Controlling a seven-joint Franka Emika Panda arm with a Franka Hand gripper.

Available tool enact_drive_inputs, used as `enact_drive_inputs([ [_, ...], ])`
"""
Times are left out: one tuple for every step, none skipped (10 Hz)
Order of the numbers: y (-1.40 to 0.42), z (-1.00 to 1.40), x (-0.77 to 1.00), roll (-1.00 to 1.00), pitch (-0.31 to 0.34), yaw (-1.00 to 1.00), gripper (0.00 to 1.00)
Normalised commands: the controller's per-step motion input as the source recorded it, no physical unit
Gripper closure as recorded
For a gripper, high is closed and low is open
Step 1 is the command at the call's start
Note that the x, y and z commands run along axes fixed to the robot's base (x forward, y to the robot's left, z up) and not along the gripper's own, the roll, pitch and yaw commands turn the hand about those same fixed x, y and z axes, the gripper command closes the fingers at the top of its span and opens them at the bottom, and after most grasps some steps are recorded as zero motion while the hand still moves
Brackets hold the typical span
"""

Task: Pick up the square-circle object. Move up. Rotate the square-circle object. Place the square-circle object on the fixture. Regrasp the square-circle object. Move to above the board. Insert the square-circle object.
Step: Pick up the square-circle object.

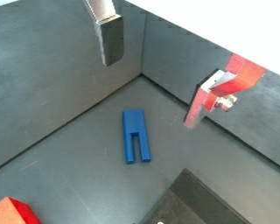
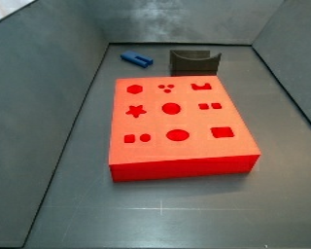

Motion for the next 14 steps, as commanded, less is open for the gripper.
enact_drive_inputs([
  [0.00, -0.86, -0.17, 0.10, -0.144, 0.96, 0.00],
  [0.02, -0.88, -0.17, 0.10, -0.127, 0.93, 0.00],
  [0.09, -0.88, -0.16, 0.09, -0.131, 0.91, 0.00],
  [0.07, -0.87, -0.14, 0.08, -0.143, 0.92, 0.00],
  [0.10, -0.86, -0.11, 0.07, -0.144, 0.94, 0.00],
  [0.15, -0.87, -0.11, 0.09, -0.140, 0.93, 0.00],
  [0.27, -0.87, -0.16, 0.07, -0.163, 0.83, 0.00],
  [0.28, -0.84, -0.23, 0.09, -0.179, 0.81, 0.00],
  [0.28, -0.85, -0.21, 0.05, -0.167, 0.79, 0.00],
  [0.05, -0.76, -0.29, 0.04, -0.199, 0.72, 0.00],
  [0.00, -0.66, -0.25, 0.01, -0.166, 0.48, 0.00],
  [0.03, -0.60, -0.25, -0.02, -0.167, 0.24, 0.00],
  [0.19, -0.57, -0.24, -0.05, -0.116, 0.00, 0.00],
  [0.23, -0.55, -0.01, -0.03, -0.027, -0.03, 0.00],
])
